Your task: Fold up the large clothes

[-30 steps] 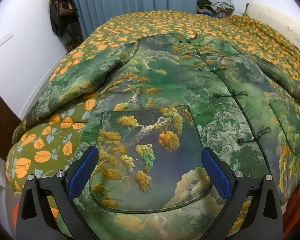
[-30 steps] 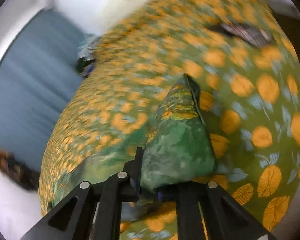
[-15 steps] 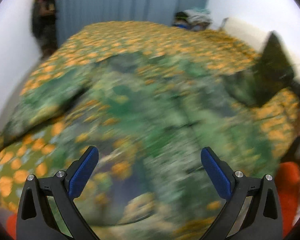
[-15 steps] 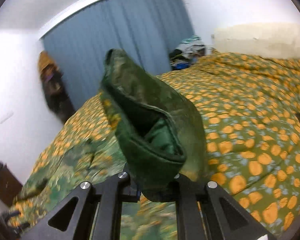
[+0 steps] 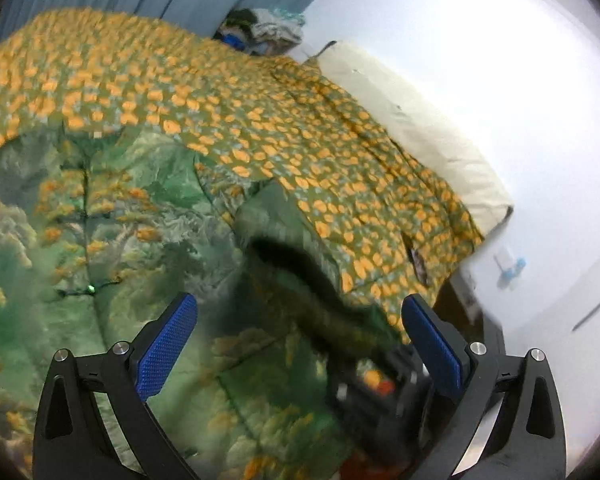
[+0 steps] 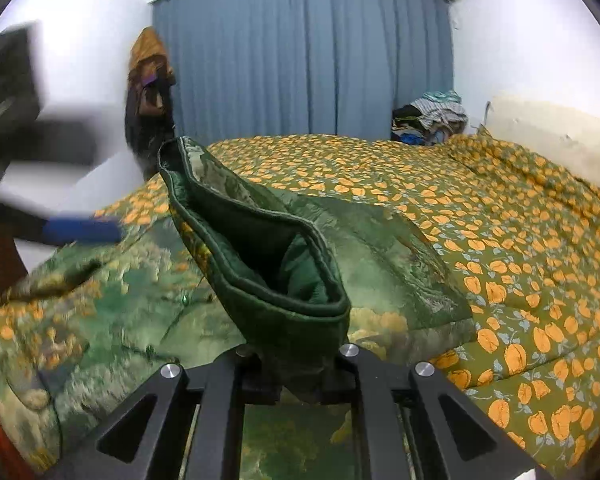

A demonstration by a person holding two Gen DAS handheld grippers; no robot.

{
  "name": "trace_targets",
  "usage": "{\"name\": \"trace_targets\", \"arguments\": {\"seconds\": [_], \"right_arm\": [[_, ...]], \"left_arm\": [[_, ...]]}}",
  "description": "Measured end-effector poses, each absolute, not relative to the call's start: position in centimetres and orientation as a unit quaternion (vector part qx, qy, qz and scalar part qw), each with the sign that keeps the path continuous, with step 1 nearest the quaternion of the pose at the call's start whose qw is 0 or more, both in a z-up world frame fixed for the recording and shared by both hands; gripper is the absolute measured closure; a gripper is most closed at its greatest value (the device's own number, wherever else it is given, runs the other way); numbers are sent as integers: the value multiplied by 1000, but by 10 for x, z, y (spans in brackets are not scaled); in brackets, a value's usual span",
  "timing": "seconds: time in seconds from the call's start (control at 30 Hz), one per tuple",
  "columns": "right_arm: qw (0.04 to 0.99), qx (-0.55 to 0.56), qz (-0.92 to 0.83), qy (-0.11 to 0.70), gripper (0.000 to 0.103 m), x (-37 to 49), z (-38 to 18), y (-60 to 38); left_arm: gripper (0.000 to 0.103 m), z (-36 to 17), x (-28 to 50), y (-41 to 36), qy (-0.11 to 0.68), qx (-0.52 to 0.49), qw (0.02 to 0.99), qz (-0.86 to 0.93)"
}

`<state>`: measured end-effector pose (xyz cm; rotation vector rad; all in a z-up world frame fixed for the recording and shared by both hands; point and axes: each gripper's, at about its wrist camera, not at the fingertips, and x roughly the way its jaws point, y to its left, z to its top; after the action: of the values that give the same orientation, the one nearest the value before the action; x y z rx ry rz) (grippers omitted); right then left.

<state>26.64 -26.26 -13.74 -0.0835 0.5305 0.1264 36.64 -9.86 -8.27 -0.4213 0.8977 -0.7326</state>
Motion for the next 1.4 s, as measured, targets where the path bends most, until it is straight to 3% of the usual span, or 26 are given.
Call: {"name": "trace_targets", "arguments": {"seconds": [0.13, 0.2, 0.23, 0.27, 0.3, 0.4, 0.47, 0.5, 0.63, 0.97, 1.3, 1.4], "right_arm": [[960, -70, 59, 266, 93, 263, -149, -255], [959, -87, 58, 264, 93, 261, -153, -248], [959, -93, 59, 262, 93, 261, -154, -245], [959, -98, 61, 260, 93, 261, -155, -243], [958, -100, 63, 260, 93, 261, -156, -242], [954, -82, 82, 277, 82, 265, -156, -246], [949, -57, 110, 289, 52, 264, -150, -255], [949, -41, 118, 288, 48, 262, -146, -263], [945, -11, 117, 305, 48, 270, -136, -296], [929, 12, 62, 364, 53, 403, -137, -366], [868, 17, 94, 487, 57, 495, -242, -342], [858, 34, 106, 502, 58, 500, -242, -346]], "left_arm": [[2, -99, 377, -98, 451, -226, 795, -337], [16, -105, 380, -107, 462, -221, 791, -335], [42, -107, 381, -111, 472, -218, 786, -336], [82, -110, 384, -115, 485, -211, 781, -332], [96, -114, 389, -117, 495, -203, 781, -323], [96, -114, 403, -108, 503, -198, 781, -312], [96, -106, 414, -94, 489, -171, 804, -292], [96, -101, 422, -85, 482, -163, 813, -283], [96, -99, 457, -46, 466, -136, 844, -228], [96, -170, 501, 3, 500, -129, 846, -137], [87, -224, 505, 9, 525, -119, 833, -128], [86, -233, 501, 10, 521, -118, 835, -135]]}}
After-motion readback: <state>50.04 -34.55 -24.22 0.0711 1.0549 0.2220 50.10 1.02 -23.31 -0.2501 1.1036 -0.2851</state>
